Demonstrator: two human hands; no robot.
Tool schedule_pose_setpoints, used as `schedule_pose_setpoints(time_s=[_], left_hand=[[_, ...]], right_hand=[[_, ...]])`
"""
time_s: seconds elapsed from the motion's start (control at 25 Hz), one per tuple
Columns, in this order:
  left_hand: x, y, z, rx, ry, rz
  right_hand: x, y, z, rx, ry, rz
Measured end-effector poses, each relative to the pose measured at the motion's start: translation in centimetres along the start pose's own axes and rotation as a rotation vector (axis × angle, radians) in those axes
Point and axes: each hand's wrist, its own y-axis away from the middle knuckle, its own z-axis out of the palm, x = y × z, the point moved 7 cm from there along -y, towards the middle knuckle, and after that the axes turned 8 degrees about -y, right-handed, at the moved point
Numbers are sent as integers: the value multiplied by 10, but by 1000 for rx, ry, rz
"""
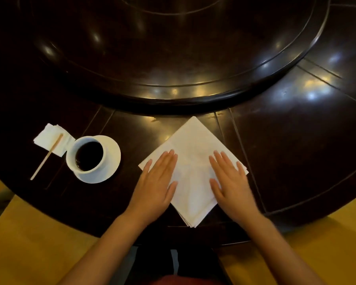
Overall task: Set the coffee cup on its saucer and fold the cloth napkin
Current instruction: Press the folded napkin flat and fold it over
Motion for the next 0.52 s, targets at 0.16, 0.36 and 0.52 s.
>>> schedule_pose_setpoints(time_s=[0.16,0.36,0.52], left_hand=[[12,-51,36,10,-170,-96],[-9,-58,58,20,-225,-127],[-25,-53,51,46,-164,-164]], right_hand=[[-23,-37,47,143,25,21],[6,-49,58,132,194,26],[43,-41,35,217,253,174]])
